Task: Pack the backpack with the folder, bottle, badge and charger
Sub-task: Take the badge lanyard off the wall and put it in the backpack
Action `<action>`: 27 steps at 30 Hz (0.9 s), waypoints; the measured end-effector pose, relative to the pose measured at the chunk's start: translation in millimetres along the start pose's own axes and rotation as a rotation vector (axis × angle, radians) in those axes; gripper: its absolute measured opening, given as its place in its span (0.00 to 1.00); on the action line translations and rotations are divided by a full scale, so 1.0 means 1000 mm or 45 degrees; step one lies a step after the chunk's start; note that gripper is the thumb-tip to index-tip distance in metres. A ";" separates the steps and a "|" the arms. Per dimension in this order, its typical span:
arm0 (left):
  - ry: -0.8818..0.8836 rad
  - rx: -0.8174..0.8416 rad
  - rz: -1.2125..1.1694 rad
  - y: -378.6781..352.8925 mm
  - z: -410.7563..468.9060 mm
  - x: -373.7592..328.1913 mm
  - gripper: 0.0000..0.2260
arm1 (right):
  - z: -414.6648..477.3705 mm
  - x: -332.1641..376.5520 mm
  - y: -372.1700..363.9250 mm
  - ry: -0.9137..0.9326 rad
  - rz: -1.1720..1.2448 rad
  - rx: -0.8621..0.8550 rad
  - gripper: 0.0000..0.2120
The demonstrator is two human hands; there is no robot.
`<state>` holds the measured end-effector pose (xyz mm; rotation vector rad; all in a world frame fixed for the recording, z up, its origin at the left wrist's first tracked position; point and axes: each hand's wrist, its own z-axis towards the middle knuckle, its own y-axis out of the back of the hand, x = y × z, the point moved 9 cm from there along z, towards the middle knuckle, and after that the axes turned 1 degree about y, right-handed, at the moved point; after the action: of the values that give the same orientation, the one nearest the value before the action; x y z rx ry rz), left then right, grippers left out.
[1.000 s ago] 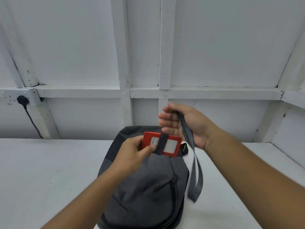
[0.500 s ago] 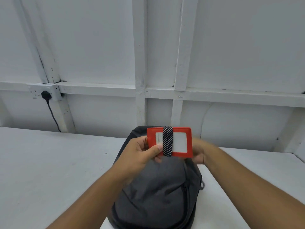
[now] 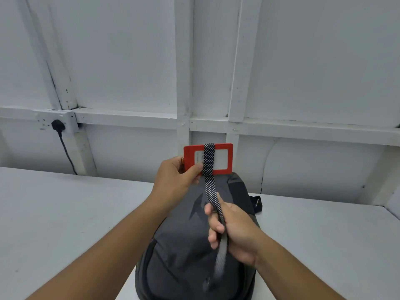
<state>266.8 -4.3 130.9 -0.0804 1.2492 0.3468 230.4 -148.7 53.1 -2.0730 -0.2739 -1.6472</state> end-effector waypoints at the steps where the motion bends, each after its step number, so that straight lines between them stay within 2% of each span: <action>1: -0.020 -0.022 0.055 0.002 0.002 0.001 0.06 | -0.004 0.004 -0.004 0.012 -0.005 0.018 0.23; 6: -0.058 -0.010 0.290 0.002 0.000 0.013 0.07 | -0.018 0.028 -0.023 -0.004 0.202 0.205 0.29; 10: -0.097 0.073 0.336 -0.004 -0.010 0.018 0.03 | -0.017 0.069 -0.029 0.082 0.221 0.301 0.21; 12: -0.104 0.105 0.329 -0.007 -0.017 0.019 0.03 | -0.008 0.093 -0.027 0.148 0.248 0.281 0.21; 16: 0.004 0.153 0.155 -0.016 -0.035 0.024 0.02 | 0.025 0.124 -0.018 0.166 0.288 0.176 0.27; 19: 0.127 0.167 -0.032 -0.022 -0.047 0.030 0.08 | 0.047 0.127 -0.010 0.068 0.253 0.113 0.29; 23: 0.231 0.217 -0.090 -0.020 -0.055 0.037 0.11 | 0.058 0.114 -0.004 -0.074 0.154 0.188 0.36; 27: 0.268 0.267 -0.114 -0.017 -0.061 0.040 0.08 | 0.060 0.106 0.011 -0.073 -0.023 0.247 0.32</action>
<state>227.2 -26.9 71.2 0.0077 1.4783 0.1303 314.4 -143.4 142.1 -1.9786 -0.4547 -1.5088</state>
